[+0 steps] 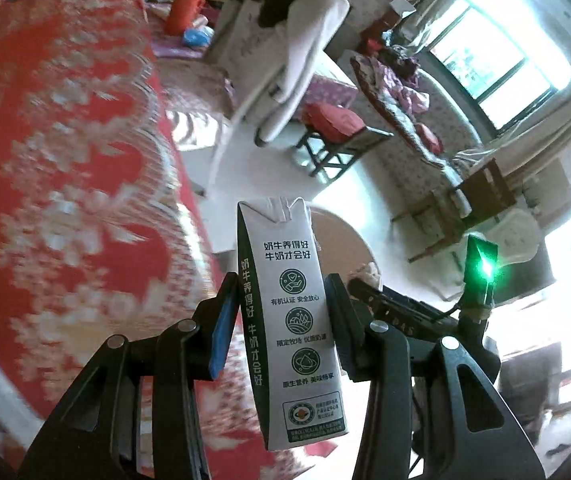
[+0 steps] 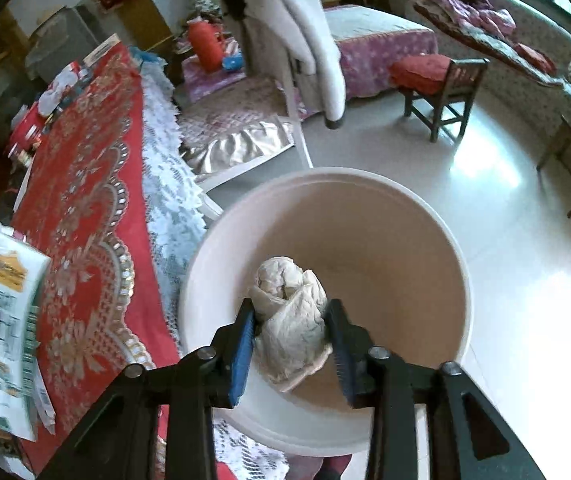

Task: Collect trash
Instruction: 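Carry both items over the beige bucket and open both tools to drop them, then move both tools back over the table toward the blue packet and green cloth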

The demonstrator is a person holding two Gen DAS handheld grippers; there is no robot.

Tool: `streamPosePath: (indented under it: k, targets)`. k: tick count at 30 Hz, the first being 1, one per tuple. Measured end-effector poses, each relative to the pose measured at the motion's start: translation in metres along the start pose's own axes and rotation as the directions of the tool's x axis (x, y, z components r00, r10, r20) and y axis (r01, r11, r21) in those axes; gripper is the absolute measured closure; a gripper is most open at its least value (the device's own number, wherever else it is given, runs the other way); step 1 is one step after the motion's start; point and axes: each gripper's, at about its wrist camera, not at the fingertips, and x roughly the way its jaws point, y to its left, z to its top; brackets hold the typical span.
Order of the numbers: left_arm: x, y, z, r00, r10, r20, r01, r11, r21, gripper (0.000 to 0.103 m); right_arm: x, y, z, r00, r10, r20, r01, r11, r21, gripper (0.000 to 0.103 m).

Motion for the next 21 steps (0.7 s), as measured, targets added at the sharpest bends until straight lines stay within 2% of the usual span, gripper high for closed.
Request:
streamPosePath:
  k: [3, 4, 5, 6, 8, 11, 15, 21]
  targets:
    - [0.015, -0.003, -0.001, 0.999, -0.034, 0.003, 0.034, 0.999, -0.002, 0.059, -0.004, -0.009, 0.000, 1.000, 0.000, 0.015, -0.001, 1.000, 0.029, 0.055]
    - [0.019, -0.004, -0.002, 0.998, -0.057, 0.004, 0.057, 0.998, -0.004, 0.052, -0.006, -0.010, -0.001, 1.000, 0.000, 0.018, 0.000, 0.999, 0.032, 0.054]
    - [0.021, -0.005, -0.002, 0.998, -0.070, 0.002, 0.070, 0.998, -0.007, 0.044, -0.007, -0.011, -0.001, 1.000, 0.000, 0.020, -0.001, 0.999, 0.034, 0.050]
    - [0.023, -0.006, -0.002, 0.997, -0.076, 0.002, 0.076, 0.997, -0.011, 0.043, -0.008, -0.011, -0.002, 1.000, 0.001, 0.022, -0.002, 0.999, 0.033, 0.042]
    - [0.022, -0.007, -0.003, 0.998, -0.068, 0.007, 0.068, 0.998, -0.006, 0.042, -0.011, -0.010, -0.005, 1.000, 0.000, 0.029, -0.001, 1.000, 0.026, 0.037]
    - [0.017, -0.008, -0.004, 0.999, -0.039, 0.013, 0.039, 0.999, 0.007, 0.042, -0.012, -0.007, -0.008, 1.000, 0.003, 0.025, -0.003, 1.000, 0.011, 0.037]
    - [0.001, -0.002, -0.008, 0.998, 0.039, 0.049, -0.040, 0.999, 0.029, 0.042, -0.012, 0.002, -0.012, 1.000, 0.008, 0.019, -0.008, 1.000, -0.012, 0.037]
    - [-0.023, 0.017, -0.013, 0.982, 0.155, 0.106, -0.159, 0.987, 0.029, 0.042, -0.015, 0.026, -0.015, 0.999, 0.014, 0.031, -0.012, 0.997, -0.078, 0.037]
